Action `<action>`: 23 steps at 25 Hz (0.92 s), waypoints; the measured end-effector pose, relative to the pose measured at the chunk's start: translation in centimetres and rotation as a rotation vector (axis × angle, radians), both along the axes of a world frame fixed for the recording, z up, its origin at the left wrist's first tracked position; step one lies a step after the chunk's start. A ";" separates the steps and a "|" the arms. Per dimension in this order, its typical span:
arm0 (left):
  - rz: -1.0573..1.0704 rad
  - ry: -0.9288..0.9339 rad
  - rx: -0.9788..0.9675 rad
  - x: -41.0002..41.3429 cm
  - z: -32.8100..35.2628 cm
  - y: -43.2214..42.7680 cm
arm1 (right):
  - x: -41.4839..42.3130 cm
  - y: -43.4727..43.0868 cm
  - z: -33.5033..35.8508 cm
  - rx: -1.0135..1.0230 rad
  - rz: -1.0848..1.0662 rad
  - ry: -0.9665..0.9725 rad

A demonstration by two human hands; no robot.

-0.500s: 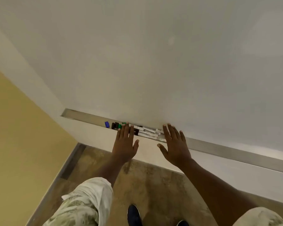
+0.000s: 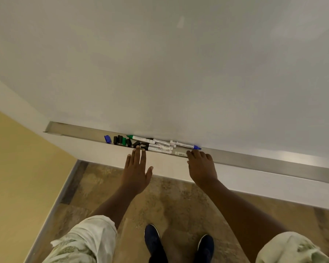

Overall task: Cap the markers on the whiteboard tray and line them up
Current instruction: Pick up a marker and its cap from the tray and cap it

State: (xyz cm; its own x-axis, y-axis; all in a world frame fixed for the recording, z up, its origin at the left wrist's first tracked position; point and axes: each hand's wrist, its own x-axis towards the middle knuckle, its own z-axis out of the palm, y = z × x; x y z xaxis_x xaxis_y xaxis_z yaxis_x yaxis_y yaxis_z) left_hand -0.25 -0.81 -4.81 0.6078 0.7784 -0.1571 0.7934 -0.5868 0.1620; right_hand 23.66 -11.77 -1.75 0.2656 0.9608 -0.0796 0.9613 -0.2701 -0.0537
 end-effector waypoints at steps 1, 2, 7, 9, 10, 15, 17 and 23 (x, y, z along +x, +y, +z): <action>0.000 -0.008 -0.004 0.0 0.0 0.0 | 0.0 0.3 0.1 -0.006 -0.011 -0.014; -0.002 -0.017 -0.005 -0.1 -0.1 0.0 | 0.1 0.6 0.2 -0.005 -0.020 -0.026; -0.014 -0.003 0.009 -0.3 -0.4 0.1 | 0.9 1.6 0.8 0.019 -0.013 -0.007; -0.002 -0.009 0.001 -0.1 -0.3 0.1 | 1.0 1.9 1.3 0.063 -0.039 0.080; 0.013 -0.023 -0.003 0.0 -0.1 0.0 | 0.8 2.2 1.7 0.104 -0.079 0.165; 0.116 -0.249 0.025 2.4 1.7 -0.4 | -0.6 3.6 4.1 0.228 -0.373 0.739; 0.147 -0.403 0.032 3.7 2.7 -0.2 | -1.1 3.7 4.5 0.195 -0.438 0.943; 0.027 -0.638 -0.466 6.2 5.3 0.7 | -1.4 3.6 4.7 0.111 -0.498 1.260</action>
